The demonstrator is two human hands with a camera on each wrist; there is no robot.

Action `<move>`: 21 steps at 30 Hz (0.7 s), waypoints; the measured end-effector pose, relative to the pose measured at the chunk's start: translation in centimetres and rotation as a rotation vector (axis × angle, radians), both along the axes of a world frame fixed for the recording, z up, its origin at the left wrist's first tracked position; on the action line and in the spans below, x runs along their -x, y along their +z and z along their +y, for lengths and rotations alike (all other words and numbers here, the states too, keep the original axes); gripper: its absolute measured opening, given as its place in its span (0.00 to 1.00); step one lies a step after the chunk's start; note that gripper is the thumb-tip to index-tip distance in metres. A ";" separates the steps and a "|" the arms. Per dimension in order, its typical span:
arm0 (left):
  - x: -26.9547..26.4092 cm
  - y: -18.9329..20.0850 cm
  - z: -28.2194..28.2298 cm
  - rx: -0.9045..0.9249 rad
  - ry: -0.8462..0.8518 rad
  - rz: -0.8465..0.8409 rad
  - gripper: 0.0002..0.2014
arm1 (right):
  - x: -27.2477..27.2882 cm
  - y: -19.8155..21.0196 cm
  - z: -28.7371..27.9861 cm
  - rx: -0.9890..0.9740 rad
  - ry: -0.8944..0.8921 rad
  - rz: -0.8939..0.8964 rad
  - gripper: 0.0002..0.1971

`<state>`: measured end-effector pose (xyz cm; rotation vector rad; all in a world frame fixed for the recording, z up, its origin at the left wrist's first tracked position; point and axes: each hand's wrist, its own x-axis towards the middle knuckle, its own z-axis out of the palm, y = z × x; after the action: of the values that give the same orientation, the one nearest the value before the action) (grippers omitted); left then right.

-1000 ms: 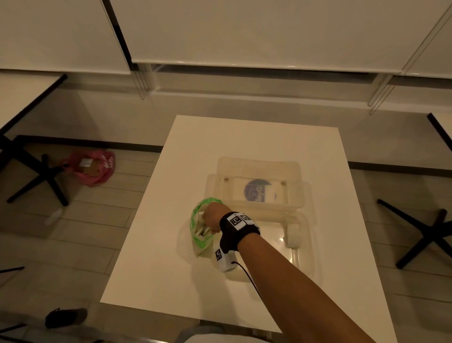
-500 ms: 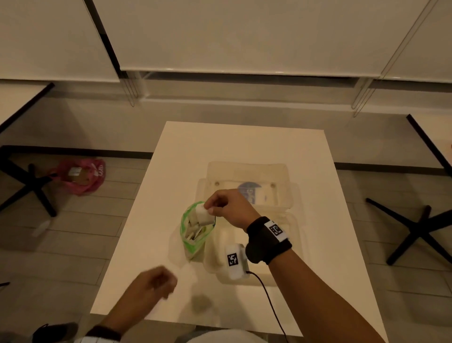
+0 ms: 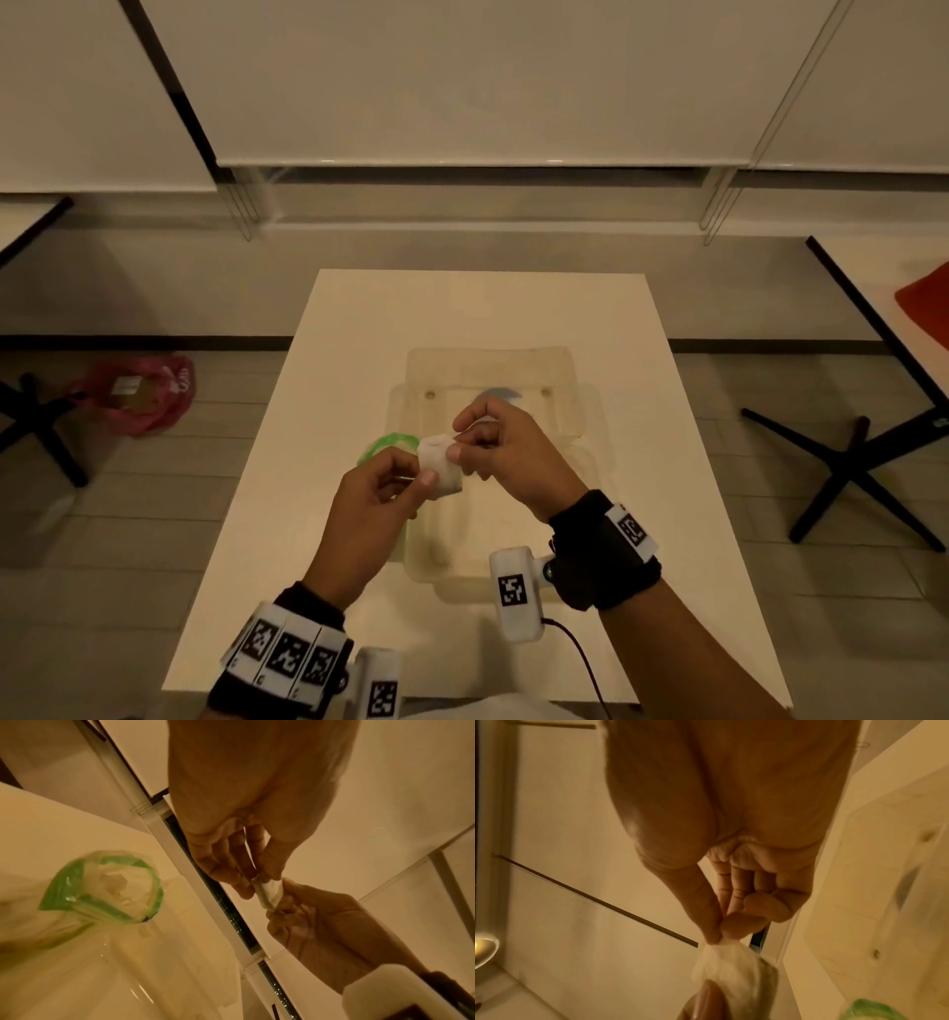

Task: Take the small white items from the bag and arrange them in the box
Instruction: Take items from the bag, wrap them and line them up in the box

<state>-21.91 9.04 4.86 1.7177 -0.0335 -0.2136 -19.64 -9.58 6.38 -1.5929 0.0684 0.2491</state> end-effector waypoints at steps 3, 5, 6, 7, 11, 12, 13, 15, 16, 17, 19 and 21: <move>0.0 -0.2 -0.5 0.047 0.039 0.000 0.04 | 1.1 -0.4 -0.8 -0.027 -0.116 -0.033 0.05; 0.0 -0.1 -0.7 0.070 0.056 0.013 0.04 | 2.2 -0.8 -1.2 -0.022 -0.128 -0.026 0.02; 0.0 0.0 -0.8 0.079 0.061 0.021 0.04 | 2.7 -1.0 -1.3 -0.011 -0.109 -0.020 0.01; 0.0 -0.1 -0.9 0.086 0.065 0.024 0.03 | 3.2 -1.2 -1.3 0.001 -0.089 -0.017 0.00; 0.1 0.0 -1.3 0.090 0.066 0.022 0.04 | 3.9 -1.9 -0.9 0.001 -0.076 -0.016 0.02; 0.2 0.0 -1.4 0.087 0.064 0.016 0.04 | 3.9 -2.0 -0.8 -0.007 -0.081 -0.012 0.02; 0.2 0.1 -1.5 0.083 0.060 0.008 0.05 | 3.9 -2.0 -0.8 -0.020 -0.085 -0.008 0.03; 0.4 0.2 -1.6 0.073 0.049 -0.006 0.06 | 4.0 -1.8 -0.6 -0.051 -0.080 -0.013 0.04; 0.4 0.3 -1.7 0.067 0.041 -0.008 0.07 | 4.1 -1.7 -0.5 -0.059 -0.078 -0.025 0.05; 0.4 0.3 -1.7 0.062 0.030 -0.006 0.08 | 4.1 -1.7 -0.4 -0.060 -0.085 -0.040 0.05; 0.5 0.5 -1.8 0.061 0.016 0.006 0.10 | 4.1 -1.7 -0.2 -0.041 -0.132 -0.084 0.05; 0.5 0.7 -1.7 0.082 0.029 0.010 0.09 | 4.1 -1.8 -0.2 -0.039 -0.205 -0.110 0.03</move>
<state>-22.44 7.31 5.58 1.6345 -0.0100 -0.1970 -23.74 -9.78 4.63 -1.5450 0.1398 0.0032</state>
